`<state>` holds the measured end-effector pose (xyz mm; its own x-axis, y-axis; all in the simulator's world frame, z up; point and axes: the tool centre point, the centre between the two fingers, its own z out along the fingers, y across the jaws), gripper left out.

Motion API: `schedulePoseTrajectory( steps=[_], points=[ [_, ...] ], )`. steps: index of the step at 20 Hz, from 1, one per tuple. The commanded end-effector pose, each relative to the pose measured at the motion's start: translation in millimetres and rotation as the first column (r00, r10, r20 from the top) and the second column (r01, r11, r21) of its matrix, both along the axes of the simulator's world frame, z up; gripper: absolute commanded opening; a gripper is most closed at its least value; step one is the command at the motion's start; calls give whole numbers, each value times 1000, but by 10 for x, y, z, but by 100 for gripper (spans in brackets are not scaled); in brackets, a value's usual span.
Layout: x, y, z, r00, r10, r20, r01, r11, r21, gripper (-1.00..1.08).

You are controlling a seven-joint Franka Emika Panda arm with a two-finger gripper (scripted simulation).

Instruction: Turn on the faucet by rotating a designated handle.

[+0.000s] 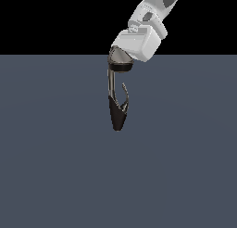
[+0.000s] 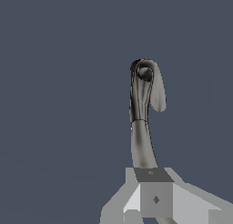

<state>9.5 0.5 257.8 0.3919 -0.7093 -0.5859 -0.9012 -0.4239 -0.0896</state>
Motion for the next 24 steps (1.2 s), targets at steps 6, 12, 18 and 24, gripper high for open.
schedulePoseTrajectory(
  steps=[6,12,18,24],
  points=[
    [263,-132,-488,981,-170,-88,176,982,69,-100],
    [363,-193,-727,960,-245,-133,259,961,96,-100],
    [390,-208,-802,952,-268,-147,284,953,104,-100],
    [387,-209,-796,953,-266,-146,282,954,104,-100]
  ],
)
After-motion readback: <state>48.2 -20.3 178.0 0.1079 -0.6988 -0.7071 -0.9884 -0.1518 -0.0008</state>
